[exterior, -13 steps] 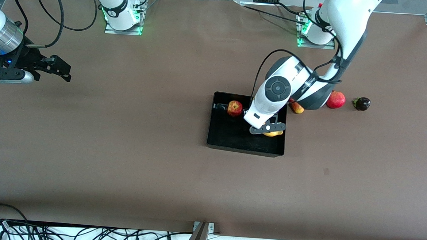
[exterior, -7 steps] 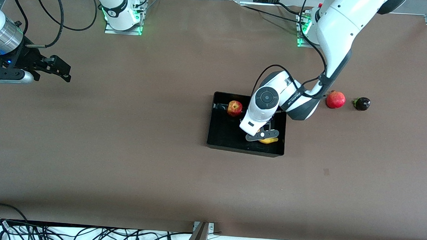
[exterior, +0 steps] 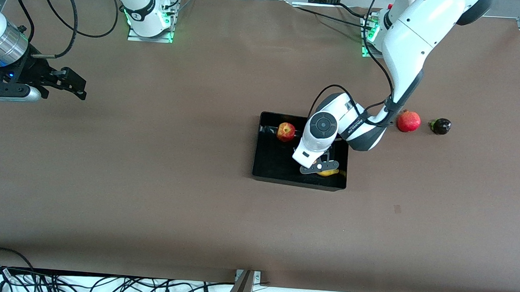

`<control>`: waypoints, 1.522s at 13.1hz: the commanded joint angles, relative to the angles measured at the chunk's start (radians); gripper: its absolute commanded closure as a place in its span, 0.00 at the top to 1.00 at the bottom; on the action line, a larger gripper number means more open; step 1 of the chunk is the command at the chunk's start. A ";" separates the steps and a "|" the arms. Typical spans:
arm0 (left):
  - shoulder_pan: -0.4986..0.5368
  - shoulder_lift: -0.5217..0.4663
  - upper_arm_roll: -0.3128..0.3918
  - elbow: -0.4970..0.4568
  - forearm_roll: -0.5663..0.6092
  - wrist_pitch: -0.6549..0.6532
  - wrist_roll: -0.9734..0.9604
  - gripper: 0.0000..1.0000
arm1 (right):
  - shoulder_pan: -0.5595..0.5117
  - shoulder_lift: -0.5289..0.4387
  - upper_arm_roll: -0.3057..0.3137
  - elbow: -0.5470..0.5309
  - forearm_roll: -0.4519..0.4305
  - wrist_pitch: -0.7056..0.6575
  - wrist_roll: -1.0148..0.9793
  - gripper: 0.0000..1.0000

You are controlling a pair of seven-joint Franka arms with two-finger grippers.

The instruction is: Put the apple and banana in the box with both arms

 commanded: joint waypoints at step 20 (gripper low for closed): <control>0.144 -0.668 0.290 -0.019 -0.307 -0.614 0.728 1.00 | -0.013 0.008 0.013 0.017 -0.010 0.000 -0.007 1.00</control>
